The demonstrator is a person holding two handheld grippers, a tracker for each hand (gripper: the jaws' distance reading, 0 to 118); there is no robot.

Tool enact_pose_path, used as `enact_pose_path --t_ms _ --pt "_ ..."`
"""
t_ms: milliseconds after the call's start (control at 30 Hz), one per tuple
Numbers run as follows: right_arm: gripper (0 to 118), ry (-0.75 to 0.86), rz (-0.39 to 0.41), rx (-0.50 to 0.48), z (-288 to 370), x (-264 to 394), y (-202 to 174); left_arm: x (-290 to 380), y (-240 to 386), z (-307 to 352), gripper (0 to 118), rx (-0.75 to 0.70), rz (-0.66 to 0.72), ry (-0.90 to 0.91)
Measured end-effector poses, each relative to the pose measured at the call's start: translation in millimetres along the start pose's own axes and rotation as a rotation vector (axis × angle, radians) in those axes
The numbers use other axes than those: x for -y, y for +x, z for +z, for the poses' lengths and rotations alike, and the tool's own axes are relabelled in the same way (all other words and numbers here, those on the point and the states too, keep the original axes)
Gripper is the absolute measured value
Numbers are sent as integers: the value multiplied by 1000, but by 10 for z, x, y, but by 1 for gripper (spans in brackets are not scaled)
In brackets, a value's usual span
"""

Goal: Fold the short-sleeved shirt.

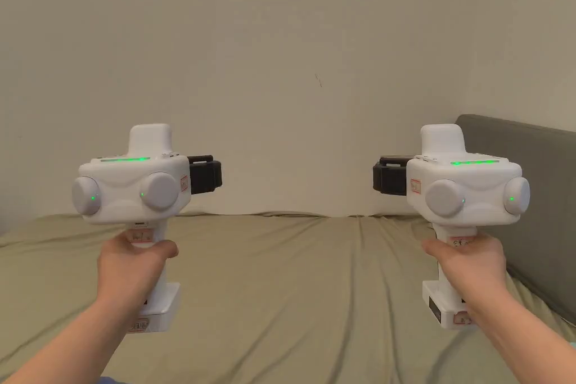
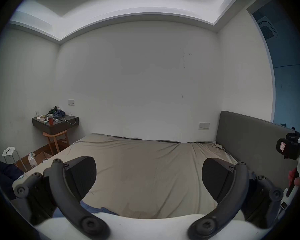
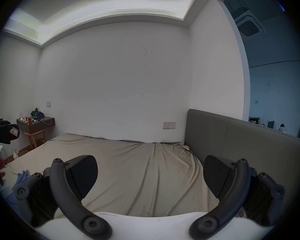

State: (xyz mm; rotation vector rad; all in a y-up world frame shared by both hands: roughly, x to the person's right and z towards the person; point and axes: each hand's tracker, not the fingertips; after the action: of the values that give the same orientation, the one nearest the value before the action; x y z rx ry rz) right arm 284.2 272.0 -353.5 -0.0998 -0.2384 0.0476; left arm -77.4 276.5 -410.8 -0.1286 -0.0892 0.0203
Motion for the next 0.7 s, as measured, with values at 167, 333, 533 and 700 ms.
enact_pose_path --t_ms 167,333,533,700 --pt "118 -8 -13 -5 -10 12 4 20 -6 -20 118 0 -6 -8" --pt "118 -13 -15 4 -23 22 15 9 -20 -56 118 -6 -12 -6" --pt "118 -11 4 -6 -31 12 7 -21 -65 -45 118 -12 6 -6" --pt "118 -2 38 -14 -16 13 -44 -27 -92 -44 118 -22 18 -6"
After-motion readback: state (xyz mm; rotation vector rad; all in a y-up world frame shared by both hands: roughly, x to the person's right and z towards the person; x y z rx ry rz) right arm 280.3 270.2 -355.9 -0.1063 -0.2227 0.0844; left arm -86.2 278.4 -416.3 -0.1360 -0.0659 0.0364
